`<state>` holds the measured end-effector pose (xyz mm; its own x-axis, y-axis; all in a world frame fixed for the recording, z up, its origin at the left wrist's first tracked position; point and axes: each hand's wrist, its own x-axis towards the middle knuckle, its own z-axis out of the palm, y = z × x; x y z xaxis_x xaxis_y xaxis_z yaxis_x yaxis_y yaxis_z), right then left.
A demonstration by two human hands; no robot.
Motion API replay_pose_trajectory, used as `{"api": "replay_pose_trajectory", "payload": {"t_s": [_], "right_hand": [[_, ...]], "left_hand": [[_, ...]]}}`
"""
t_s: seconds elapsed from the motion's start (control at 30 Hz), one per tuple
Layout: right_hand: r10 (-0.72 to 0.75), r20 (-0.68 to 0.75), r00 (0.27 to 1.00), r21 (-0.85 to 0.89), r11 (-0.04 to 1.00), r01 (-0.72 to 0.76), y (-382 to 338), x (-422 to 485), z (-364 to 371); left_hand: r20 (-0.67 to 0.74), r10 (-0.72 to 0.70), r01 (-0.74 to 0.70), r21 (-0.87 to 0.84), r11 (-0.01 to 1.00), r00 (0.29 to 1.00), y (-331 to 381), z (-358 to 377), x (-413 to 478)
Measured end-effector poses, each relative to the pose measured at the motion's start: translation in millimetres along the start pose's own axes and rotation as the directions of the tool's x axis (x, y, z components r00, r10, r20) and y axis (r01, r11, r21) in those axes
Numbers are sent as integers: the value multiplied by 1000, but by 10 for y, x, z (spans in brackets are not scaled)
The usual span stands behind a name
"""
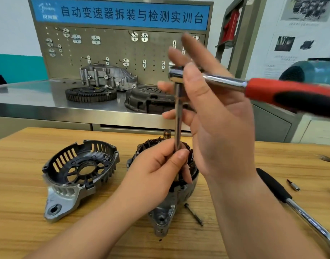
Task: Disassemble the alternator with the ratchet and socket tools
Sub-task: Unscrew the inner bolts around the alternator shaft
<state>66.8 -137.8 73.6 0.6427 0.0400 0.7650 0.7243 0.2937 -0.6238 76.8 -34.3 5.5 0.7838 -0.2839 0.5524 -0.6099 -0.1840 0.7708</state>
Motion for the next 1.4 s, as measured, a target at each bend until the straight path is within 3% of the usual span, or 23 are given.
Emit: {"api": "replay_pose_trajectory", "payload": {"t_s": [0.13,0.27,0.4,0.5,0.6,0.7,0.87,1.03,1.13,1.3,1.4], "right_hand": [[-22,86,996,-170,985,36,-15,33,-20],[184,58,981,226,955,-192,-21,41,8],[317,131,939,305,889,-343,-1,50,-6],[258,57,965,277,924,-263,24,33,16],[96,-18,995,118,989,-94,27,18,26],[-15,21,1000,30,999,14,8,28,34],[191,47,980,254,947,-197,4,37,16],[341,119,932,329,872,-362,6,60,-31],[266,57,962,272,923,-271,18,35,4],[-23,-15,1000,7,1000,23,7,20,28],[-8,34,999,-70,997,10,6,30,25]], "left_hand": [[-2,-25,25,4,1000,1000,-8,-9,1],[49,-17,21,-83,996,999,45,-56,-15],[55,-3,5,-44,999,999,45,-62,-13],[32,-9,10,-16,1000,999,28,-49,3],[3,-9,9,-4,1000,1000,37,-35,8],[-3,-9,9,28,1000,1000,31,-31,13],[29,-38,39,-14,999,999,37,-47,-14],[49,-14,15,-27,1000,999,51,-62,-7],[27,-8,7,39,999,1000,32,-54,-3],[-22,-20,22,59,998,1000,52,-34,7],[-21,-19,20,45,999,1000,54,-28,12]]}}
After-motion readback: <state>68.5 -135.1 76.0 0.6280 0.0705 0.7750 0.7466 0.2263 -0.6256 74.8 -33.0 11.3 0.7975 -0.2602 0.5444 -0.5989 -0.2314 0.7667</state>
